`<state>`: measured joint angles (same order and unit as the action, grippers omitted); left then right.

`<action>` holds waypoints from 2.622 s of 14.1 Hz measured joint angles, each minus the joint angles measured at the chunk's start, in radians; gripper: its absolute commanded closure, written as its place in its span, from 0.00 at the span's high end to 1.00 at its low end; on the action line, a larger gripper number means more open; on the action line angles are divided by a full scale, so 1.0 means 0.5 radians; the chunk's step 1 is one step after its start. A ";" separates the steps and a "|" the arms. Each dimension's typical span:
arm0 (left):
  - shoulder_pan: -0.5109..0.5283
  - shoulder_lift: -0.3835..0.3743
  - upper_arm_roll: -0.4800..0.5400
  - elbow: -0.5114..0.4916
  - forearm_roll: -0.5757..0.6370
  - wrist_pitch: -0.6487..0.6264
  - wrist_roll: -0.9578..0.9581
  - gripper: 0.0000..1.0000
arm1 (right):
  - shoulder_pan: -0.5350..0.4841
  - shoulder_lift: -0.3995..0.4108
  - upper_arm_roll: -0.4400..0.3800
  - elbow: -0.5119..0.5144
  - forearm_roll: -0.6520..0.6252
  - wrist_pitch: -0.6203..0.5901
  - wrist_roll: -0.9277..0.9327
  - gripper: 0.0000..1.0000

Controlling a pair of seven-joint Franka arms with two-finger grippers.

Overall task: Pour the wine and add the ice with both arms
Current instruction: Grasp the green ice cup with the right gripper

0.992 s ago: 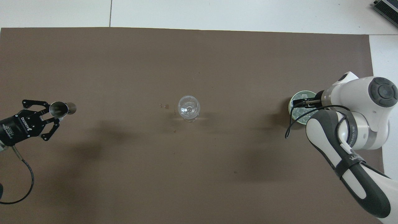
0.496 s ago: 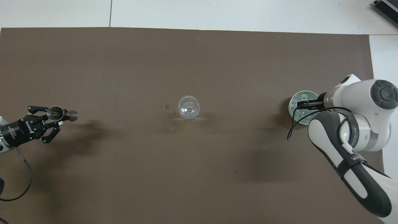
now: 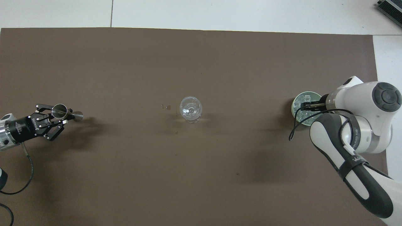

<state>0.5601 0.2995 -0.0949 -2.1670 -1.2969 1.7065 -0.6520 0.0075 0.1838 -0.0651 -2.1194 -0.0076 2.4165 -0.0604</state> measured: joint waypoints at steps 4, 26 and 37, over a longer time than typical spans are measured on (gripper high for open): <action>0.037 0.125 0.001 0.103 0.064 -0.058 -0.001 0.00 | 0.000 0.000 0.000 0.000 0.000 0.001 0.004 0.53; 0.043 0.313 0.000 0.209 0.125 -0.065 -0.002 0.10 | 0.000 0.029 0.000 0.021 0.000 0.022 0.024 0.00; 0.044 0.324 0.000 0.215 0.127 -0.063 0.001 0.23 | 0.003 -0.145 0.107 0.457 0.000 -0.770 0.257 0.00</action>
<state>0.5820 0.4614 -0.0948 -2.0595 -1.2333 1.6751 -0.6513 0.0092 0.1111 -0.0116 -1.8908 -0.0076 2.0317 0.0682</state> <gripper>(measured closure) 0.789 0.749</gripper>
